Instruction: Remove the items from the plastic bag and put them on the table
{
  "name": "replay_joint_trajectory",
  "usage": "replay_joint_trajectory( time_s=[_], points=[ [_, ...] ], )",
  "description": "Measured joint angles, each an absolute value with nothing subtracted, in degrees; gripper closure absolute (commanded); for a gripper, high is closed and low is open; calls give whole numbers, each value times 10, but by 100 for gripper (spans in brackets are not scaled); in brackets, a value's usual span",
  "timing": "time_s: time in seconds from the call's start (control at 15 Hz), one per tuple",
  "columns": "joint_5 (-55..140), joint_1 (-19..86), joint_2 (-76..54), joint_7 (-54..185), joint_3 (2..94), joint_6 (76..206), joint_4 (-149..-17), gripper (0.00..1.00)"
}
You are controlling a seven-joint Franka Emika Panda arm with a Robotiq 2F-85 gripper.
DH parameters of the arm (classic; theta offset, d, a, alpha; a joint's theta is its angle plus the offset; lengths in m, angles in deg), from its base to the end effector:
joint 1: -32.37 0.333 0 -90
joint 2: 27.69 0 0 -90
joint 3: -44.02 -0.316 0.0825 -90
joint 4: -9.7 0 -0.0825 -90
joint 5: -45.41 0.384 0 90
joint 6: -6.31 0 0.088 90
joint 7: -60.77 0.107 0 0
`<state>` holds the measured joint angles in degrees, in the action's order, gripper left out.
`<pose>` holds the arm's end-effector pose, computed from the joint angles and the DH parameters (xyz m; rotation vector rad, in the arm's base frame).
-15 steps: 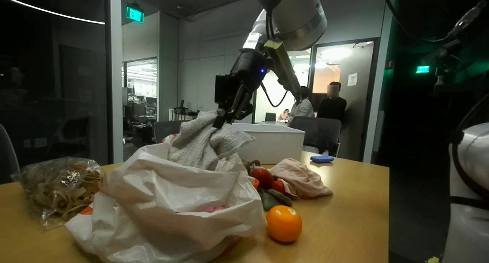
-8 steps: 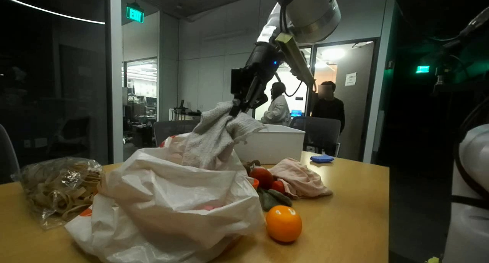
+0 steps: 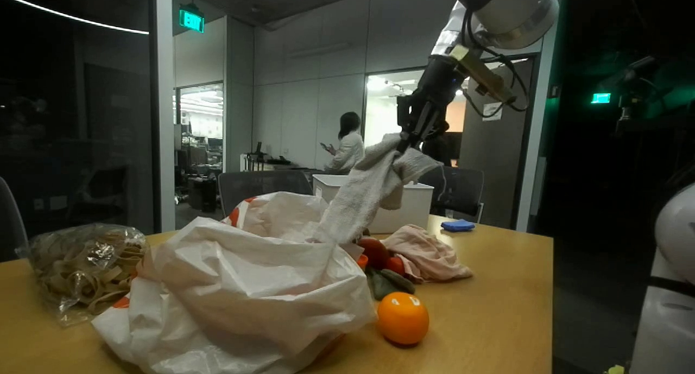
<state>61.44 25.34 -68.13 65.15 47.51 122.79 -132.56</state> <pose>0.3594 -0.0542 0.5501 -2.7832 0.4835 -0.3797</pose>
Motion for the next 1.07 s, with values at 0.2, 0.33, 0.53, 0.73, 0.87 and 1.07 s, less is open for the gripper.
replay_joint_trajectory(
  time_s=[0.2, 0.33, 0.53, 0.73, 0.87, 1.07],
  points=[
    [585, 205, -706, 685, 489, 1244, -1355, 92],
    [572, 175, -720, 706, 499, 1258, -1370, 92],
    [550, 134, -732, 740, 507, 1293, -1381, 92],
    [532, 98, -733, 780, 506, 1332, -1385, 63],
    [517, 84, -731, 804, 499, 1351, -1391, 56],
    [512, 88, -721, 826, 472, 1387, -1409, 33]
  ],
)
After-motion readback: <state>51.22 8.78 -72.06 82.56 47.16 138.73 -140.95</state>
